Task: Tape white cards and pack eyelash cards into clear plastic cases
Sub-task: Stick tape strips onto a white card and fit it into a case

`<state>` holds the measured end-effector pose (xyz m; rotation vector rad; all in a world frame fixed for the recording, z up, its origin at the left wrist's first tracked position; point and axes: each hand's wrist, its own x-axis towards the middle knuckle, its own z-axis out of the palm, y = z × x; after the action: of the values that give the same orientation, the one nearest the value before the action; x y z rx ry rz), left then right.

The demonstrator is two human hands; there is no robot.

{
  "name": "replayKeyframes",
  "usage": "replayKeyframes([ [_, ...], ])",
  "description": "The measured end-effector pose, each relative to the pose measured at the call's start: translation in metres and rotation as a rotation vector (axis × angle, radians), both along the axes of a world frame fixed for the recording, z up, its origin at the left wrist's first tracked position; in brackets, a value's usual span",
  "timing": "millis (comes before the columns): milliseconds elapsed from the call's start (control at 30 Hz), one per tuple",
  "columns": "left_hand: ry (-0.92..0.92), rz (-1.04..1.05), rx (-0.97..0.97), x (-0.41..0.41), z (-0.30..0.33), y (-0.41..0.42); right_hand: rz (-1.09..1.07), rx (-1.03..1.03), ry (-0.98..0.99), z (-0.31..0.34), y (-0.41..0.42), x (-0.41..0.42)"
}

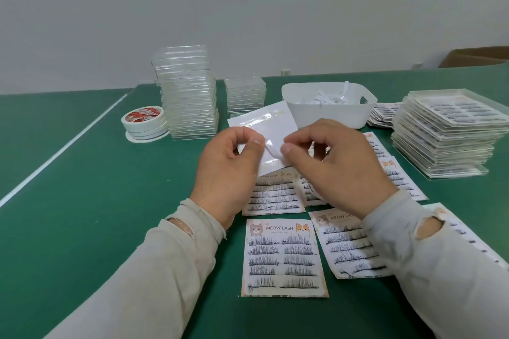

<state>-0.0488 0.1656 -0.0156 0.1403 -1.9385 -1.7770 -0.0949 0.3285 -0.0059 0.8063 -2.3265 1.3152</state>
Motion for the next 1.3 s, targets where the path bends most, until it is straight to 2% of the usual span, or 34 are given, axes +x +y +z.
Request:
replayKeyframes([
  [100, 0.015, -0.035, -0.018, -0.001, -0.001, 0.001, 0.014, 0.081, -0.041, 0.000, -0.002, 0.001],
  [200, 0.031, -0.014, -0.068, -0.001, -0.005, 0.003, 0.004, 0.047, -0.101, 0.002, -0.001, 0.000],
  [300, 0.012, 0.036, -0.063, -0.001, -0.008, 0.004, -0.020, -0.147, -0.210, 0.005, -0.001, -0.001],
  [433, -0.018, 0.097, 0.066, -0.002, -0.007, -0.001, -0.083, -0.518, -0.397, 0.027, 0.008, -0.020],
  [500, -0.026, 0.151, 0.122, -0.004, -0.008, -0.005, -0.138, -0.585, -0.411, 0.045, 0.014, -0.048],
  [567, -0.044, 0.169, 0.154, -0.004, -0.008, -0.006, -0.217, -0.430, -0.356, 0.060, 0.016, -0.082],
  [700, -0.040, 0.065, 0.317, -0.004, -0.007, -0.004, -0.367, 0.027, -0.317, 0.068, 0.018, -0.151],
  [800, -0.035, 0.037, 0.313, -0.006, -0.006, -0.006, -0.433, 0.300, -0.292, 0.067, 0.022, -0.177],
  [900, -0.030, 0.043, 0.265, -0.006, -0.005, -0.008, -0.446, 0.301, -0.251, 0.070, 0.028, -0.176],
  [967, -0.019, 0.033, 0.267, -0.004, -0.002, -0.008, -0.455, 0.089, -0.221, 0.072, 0.028, -0.157],
  [1033, -0.030, -0.047, 0.388, 0.000, 0.001, -0.004, -0.337, -0.166, -0.276, 0.068, 0.024, -0.118],
  [1067, -0.062, -0.115, 0.502, 0.001, 0.003, -0.001, -0.180, -0.200, -0.367, 0.061, 0.018, -0.091],
  [1167, -0.227, -0.275, 0.892, 0.001, 0.008, 0.016, 0.331, -0.167, -0.844, 0.032, -0.004, -0.022],
  [1233, -0.298, -0.351, 1.000, -0.003, 0.010, 0.027, 0.445, -0.423, -1.146, 0.020, -0.008, -0.004],
  [1300, -0.331, -0.425, 0.987, -0.008, 0.015, 0.034, 0.449, -0.632, -1.227, 0.019, -0.004, -0.003],
])
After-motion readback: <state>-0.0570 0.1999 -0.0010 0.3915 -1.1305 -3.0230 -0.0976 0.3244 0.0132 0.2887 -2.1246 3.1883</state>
